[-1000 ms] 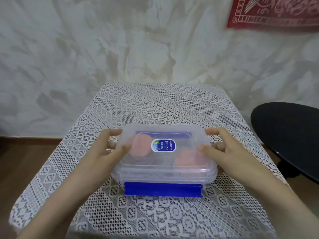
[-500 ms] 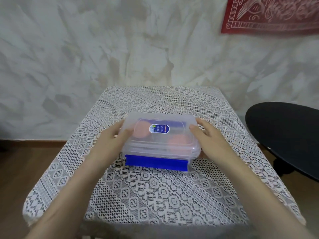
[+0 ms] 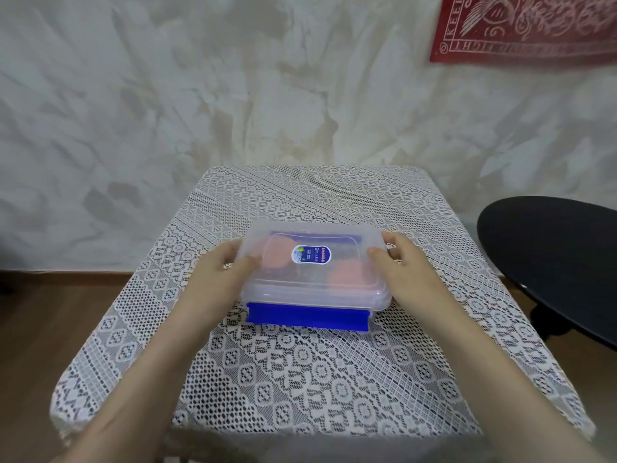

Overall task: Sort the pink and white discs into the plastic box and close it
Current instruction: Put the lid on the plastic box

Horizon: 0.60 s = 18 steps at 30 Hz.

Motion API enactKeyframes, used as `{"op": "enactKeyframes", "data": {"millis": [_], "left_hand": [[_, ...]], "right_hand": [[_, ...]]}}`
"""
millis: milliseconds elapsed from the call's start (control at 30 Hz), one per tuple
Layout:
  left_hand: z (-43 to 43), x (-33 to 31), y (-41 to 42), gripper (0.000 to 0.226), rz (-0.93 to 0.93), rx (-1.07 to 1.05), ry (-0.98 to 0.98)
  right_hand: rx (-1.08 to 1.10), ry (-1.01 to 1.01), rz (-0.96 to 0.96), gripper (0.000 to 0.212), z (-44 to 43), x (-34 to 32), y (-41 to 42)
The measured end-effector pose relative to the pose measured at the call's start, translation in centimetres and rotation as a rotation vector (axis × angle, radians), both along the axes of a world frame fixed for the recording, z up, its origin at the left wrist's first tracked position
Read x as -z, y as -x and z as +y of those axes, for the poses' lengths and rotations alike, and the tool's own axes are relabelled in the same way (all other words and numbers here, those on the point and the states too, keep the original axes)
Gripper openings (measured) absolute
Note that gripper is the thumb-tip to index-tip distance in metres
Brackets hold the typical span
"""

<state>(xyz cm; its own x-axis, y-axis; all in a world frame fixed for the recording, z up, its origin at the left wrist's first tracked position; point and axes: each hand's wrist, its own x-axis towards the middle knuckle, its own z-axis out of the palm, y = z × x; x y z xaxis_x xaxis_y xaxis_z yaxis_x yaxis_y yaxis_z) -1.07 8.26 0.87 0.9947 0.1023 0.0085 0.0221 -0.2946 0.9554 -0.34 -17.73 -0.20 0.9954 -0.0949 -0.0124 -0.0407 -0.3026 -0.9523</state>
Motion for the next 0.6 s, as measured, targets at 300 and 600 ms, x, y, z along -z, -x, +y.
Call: {"op": "enactKeyframes", "data": {"millis": [300, 600], "left_hand": [[0.2, 0.1, 0.0, 0.043, -0.015, -0.017, -0.004], [0.6, -0.5, -1.3, 0.041, 0.016, -0.016, 0.057]], "right_hand": [[-0.063, -0.002, 0.023, 0.048, -0.5, -0.5, -0.8], [0.003, -0.072, 0.042, 0.009, -0.8, -0.6, -0.9]]}}
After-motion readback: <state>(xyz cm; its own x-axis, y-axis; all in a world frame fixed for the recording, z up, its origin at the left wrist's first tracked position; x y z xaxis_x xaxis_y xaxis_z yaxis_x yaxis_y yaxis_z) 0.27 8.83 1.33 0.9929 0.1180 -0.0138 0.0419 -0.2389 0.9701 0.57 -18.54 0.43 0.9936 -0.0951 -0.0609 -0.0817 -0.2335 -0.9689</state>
